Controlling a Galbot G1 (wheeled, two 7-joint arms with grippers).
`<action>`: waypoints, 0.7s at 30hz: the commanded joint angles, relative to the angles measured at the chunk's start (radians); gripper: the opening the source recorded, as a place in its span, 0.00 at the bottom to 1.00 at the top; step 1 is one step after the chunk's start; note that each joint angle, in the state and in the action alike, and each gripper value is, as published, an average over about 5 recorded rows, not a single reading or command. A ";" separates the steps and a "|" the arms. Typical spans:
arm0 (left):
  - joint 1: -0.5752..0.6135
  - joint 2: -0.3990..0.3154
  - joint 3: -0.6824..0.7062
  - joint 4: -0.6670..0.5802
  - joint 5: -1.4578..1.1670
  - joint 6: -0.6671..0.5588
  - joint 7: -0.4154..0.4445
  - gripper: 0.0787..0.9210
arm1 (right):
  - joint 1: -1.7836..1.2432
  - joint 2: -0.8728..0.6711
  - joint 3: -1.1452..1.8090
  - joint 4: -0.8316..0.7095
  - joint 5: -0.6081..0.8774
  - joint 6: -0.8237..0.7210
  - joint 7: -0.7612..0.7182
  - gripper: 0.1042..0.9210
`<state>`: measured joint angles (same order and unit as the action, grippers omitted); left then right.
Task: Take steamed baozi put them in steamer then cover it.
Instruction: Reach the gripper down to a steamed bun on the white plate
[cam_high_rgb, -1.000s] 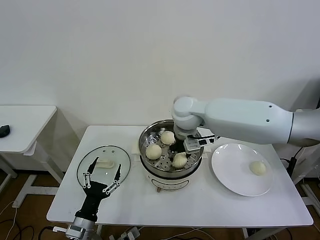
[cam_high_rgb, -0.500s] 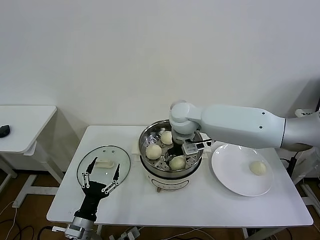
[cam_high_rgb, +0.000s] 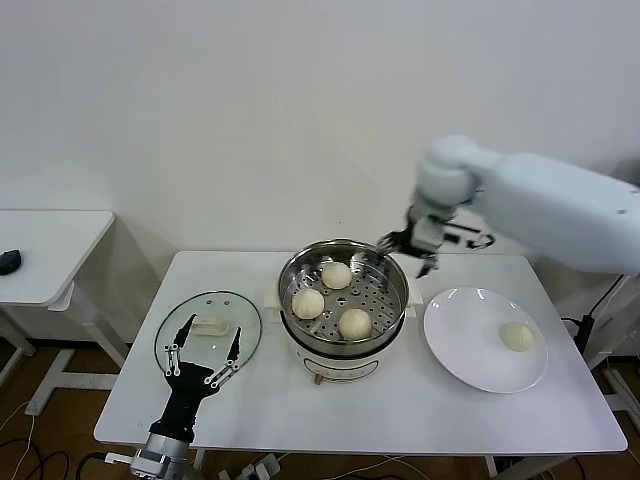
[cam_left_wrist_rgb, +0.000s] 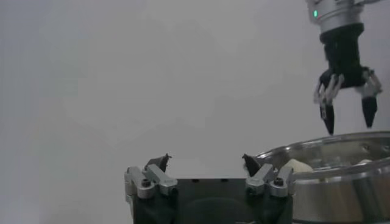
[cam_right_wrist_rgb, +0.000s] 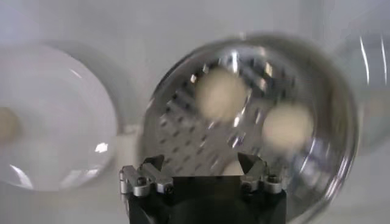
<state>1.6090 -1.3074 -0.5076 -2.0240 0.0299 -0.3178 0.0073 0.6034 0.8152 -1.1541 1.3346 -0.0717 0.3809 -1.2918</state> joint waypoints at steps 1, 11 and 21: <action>0.000 0.000 0.003 -0.003 0.002 0.002 0.000 0.88 | -0.006 -0.205 0.026 -0.307 0.198 -0.315 -0.089 0.88; 0.006 0.000 0.002 -0.011 0.005 0.009 0.000 0.88 | -0.278 -0.234 0.080 -0.540 0.175 -0.293 0.038 0.88; 0.020 -0.002 -0.003 -0.013 0.010 0.009 0.000 0.88 | -0.503 -0.132 0.256 -0.685 0.096 -0.260 0.126 0.88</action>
<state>1.6280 -1.3096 -0.5106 -2.0366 0.0391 -0.3095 0.0074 0.2781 0.6634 -1.0021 0.8080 0.0376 0.1474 -1.2261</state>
